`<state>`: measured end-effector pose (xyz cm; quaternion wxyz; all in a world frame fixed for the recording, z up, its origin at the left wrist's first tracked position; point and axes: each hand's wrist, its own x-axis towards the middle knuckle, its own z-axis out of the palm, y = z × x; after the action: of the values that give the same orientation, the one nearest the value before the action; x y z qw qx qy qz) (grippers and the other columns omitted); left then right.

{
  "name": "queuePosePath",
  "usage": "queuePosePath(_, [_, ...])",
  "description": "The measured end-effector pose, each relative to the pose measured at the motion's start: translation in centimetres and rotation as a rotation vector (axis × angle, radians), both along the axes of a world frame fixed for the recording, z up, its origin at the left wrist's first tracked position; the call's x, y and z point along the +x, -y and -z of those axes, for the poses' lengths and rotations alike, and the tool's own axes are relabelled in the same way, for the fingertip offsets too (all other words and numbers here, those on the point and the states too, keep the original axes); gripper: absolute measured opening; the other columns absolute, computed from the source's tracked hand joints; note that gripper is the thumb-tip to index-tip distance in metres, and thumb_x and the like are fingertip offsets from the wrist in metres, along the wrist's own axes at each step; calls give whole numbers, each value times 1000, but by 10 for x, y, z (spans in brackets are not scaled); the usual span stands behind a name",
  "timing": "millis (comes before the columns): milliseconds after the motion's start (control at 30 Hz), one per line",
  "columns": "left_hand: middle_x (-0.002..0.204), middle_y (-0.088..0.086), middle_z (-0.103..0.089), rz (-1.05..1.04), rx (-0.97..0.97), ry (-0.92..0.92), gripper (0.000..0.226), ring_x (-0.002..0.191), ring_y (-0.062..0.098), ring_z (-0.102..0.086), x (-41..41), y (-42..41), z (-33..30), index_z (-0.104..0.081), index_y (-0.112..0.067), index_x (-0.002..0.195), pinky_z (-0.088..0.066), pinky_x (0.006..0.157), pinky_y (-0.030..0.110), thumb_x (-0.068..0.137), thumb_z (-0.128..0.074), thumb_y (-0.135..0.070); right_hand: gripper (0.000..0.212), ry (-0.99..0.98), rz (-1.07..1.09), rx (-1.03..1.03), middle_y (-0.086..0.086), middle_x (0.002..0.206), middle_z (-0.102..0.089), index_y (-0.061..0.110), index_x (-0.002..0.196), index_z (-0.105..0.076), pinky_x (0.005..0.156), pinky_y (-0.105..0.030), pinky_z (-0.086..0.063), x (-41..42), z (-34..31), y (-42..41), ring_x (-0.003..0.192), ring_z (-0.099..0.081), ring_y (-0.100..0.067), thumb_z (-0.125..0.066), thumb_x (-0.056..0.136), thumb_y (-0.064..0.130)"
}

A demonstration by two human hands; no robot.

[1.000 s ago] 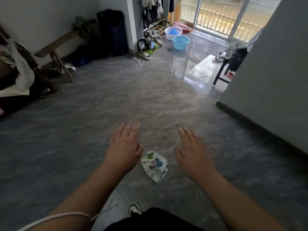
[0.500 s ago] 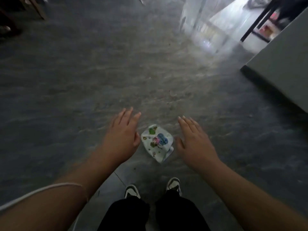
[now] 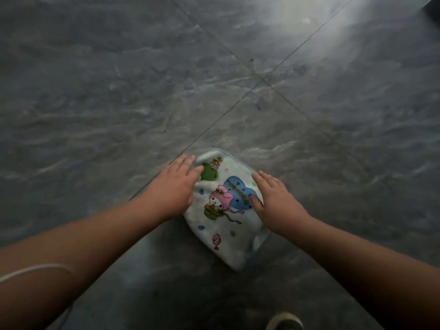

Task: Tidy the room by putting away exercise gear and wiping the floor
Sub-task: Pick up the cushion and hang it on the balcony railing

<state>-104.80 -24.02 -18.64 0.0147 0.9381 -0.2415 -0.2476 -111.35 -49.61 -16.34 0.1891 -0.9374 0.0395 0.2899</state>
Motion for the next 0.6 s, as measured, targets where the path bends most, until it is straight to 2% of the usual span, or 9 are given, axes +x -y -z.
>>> queuePosePath(100, [164,12,-6,-128,-65,-140,66,150,30,-7,16,13,41,-28,-19,152,-19,121,46,92,-54,-23,58,-87,105,-7,-7,165,-16,31,155,-25,120,-47,-23,1,41,15,151,-13,-28,-45,101,42])
queuePosePath(200, [159,15,-20,-294,-187,-137,45,144,33,-23,25,23,51,-50,-16,136,-26,118,42,92,-56,-20,53,-59,181,1,-9,158,-29,30,149,-38,116,-44,-29,-1,51,22,144,-26,-30,-55,98,32])
queuePosePath(300, [140,9,-45,-514,-337,-150,24,118,24,-50,23,31,41,-59,-19,112,-43,99,32,89,-61,-11,62,-33,462,129,-4,150,-36,25,146,-39,108,-42,-42,-1,49,16,131,-45,-26,-65,90,16])
queuePosePath(367, [123,3,-51,-618,-389,-186,30,99,18,-53,19,33,36,-52,-27,105,-47,82,29,85,-65,-9,70,-81,647,176,-8,147,-37,18,146,-33,103,-44,-49,1,50,10,124,-52,-28,-70,86,13])
queuePosePath(433, [112,-2,-54,-703,-467,-248,42,92,15,-56,16,34,33,-47,-32,108,-48,73,27,82,-68,-6,69,-133,644,138,-13,137,-47,12,141,-33,95,-42,-53,3,55,5,116,-57,-28,-73,85,18])
queuePosePath(533, [103,-4,-58,-823,-566,-401,63,90,16,-61,12,30,31,-40,-36,126,-51,72,30,80,-67,-2,48,-159,524,26,-6,109,-61,14,125,-41,82,-43,-57,7,61,1,95,-62,-23,-69,88,23])
queuePosePath(600, [107,3,-61,-873,-587,-463,61,93,21,-64,8,23,30,-42,-28,132,-55,75,35,81,-66,-3,28,-153,429,-25,-2,101,-63,20,111,-51,79,-44,-57,12,60,0,90,-62,-21,-65,87,25])
